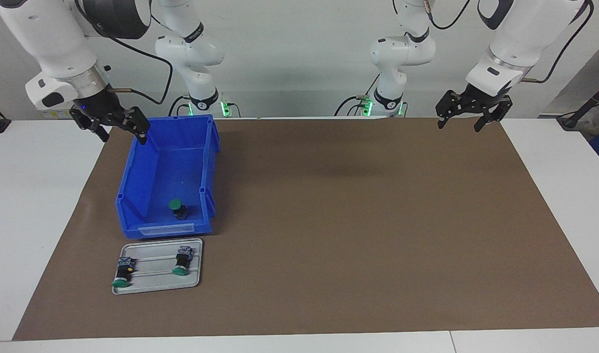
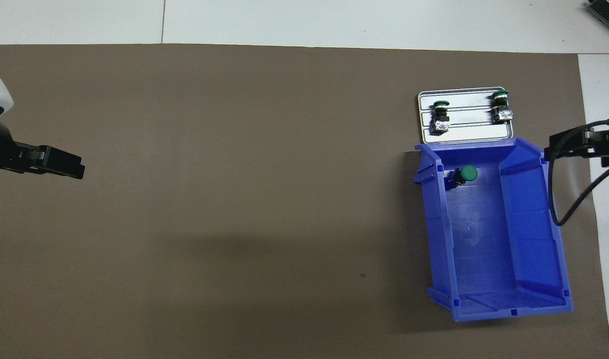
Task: Place and press button with both arms
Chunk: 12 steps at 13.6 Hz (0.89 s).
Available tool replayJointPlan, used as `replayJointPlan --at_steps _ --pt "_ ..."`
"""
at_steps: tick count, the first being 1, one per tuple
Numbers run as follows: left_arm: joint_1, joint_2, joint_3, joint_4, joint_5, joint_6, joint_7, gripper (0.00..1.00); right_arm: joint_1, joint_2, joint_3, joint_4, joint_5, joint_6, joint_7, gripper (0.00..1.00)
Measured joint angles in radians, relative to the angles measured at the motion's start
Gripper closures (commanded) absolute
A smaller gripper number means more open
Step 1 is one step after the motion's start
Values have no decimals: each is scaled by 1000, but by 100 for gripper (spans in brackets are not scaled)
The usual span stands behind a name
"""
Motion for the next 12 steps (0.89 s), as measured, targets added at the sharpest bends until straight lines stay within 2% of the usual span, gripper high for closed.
replayJointPlan --at_steps 12 --pt "0 0 0 0 0 0 0 0 9 -14 12 -21 0 13 0 0"
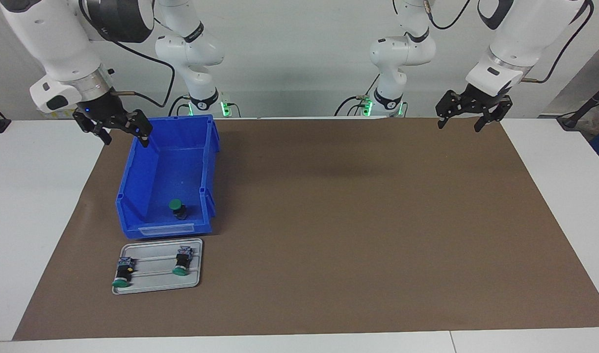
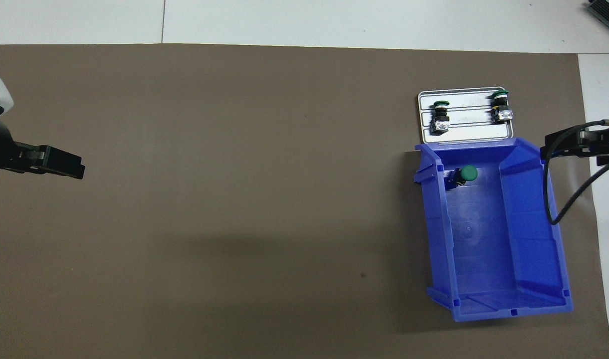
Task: Place and press button with both arms
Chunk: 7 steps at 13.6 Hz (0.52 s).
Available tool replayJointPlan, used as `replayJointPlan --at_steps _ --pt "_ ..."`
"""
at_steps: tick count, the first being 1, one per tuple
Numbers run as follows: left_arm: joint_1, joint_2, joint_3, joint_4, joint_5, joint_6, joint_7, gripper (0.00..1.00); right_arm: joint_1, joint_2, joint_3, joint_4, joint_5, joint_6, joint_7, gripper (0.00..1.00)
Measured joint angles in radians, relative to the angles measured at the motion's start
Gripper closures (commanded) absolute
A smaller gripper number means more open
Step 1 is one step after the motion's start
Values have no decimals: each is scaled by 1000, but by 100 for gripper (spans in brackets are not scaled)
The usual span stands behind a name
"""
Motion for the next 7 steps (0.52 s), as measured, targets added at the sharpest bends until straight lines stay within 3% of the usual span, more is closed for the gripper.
replayJointPlan --at_steps 7 --pt "0 0 0 0 0 0 0 0 4 -48 19 33 0 -62 0 0"
